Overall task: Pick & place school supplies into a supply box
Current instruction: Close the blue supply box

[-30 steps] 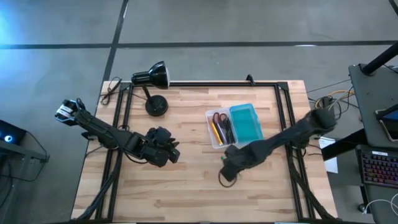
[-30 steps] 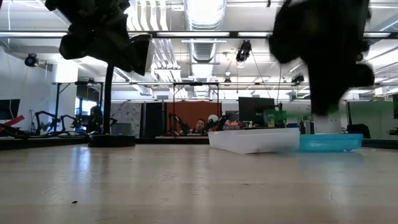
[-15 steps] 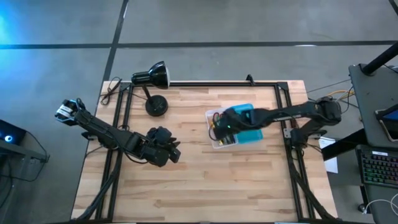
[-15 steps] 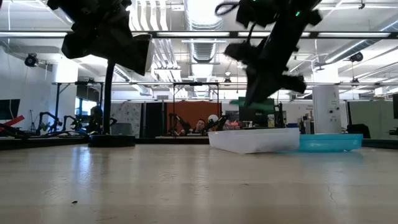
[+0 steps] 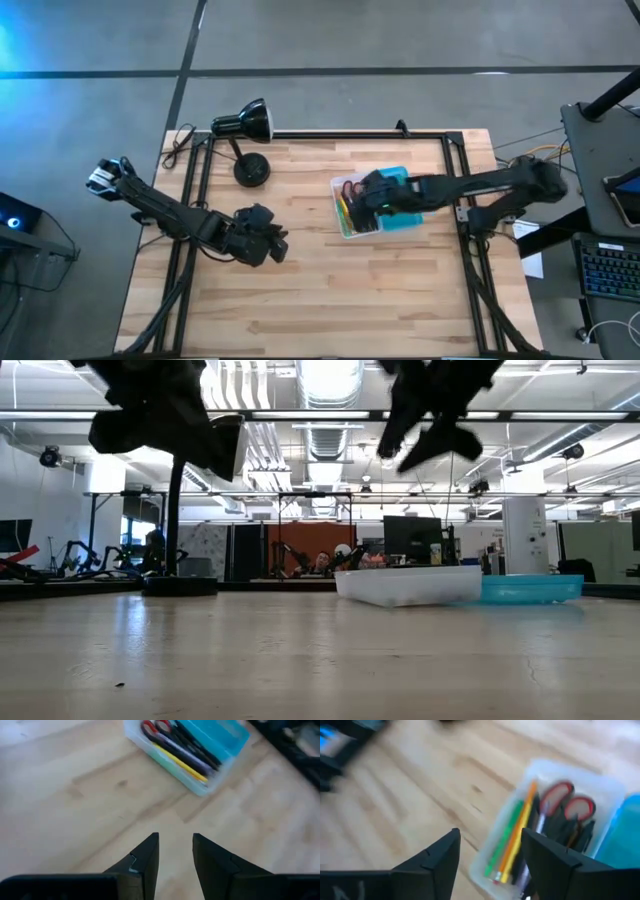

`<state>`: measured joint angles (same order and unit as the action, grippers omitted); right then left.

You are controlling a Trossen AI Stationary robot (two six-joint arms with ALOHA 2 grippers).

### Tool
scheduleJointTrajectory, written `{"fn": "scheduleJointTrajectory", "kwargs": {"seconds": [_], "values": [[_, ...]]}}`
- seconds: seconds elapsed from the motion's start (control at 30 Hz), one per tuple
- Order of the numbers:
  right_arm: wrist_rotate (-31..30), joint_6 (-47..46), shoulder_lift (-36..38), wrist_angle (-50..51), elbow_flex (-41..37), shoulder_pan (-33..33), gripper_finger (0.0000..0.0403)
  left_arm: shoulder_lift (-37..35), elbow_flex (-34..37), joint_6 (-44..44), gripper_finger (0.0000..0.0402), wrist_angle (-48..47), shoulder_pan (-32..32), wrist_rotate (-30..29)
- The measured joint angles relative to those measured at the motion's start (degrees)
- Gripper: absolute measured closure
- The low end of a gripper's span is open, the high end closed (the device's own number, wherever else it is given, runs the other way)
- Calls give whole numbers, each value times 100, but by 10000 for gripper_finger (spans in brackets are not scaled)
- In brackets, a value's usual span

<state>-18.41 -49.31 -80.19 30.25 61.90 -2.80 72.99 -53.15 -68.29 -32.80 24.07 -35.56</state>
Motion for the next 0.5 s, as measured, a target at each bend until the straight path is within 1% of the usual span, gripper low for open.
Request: {"fn": "scheduleJointTrajectory", "kwargs": {"seconds": [0.03,0.1,0.17,0.2,0.23,0.27,0.33,0.4,0.43,0.5], "values": [[7,102,221,10,19,-36,198,-40,0,101,300,62,12,103],[247,153,709,45,70,-45,196,-168,-6,828,300,247,20,427],[397,-300,1207,36,129,-44,196,-367,-7,1229,300,479,-70,649],[397,-437,1442,5,158,-59,196,-495,-7,1377,300,727,-149,654],[392,-294,1663,-64,166,-119,196,-631,-5,1601,300,961,-227,668],[426,77,1871,-156,168,-217,195,-762,1,1887,300,1146,-313,766],[496,735,2245,-341,139,-469,195,-1022,47,2537,300,1706,-522,1268],[466,942,2587,-418,17,-786,196,-1289,192,3038,300,2443,-740,1920],[380,998,2720,-448,-72,-989,196,-1434,318,3230,300,2793,-839,2207],[-44,1013,2892,-548,-393,-1435,197,-1699,624,3509,300,3496,-1012,2643]]}}
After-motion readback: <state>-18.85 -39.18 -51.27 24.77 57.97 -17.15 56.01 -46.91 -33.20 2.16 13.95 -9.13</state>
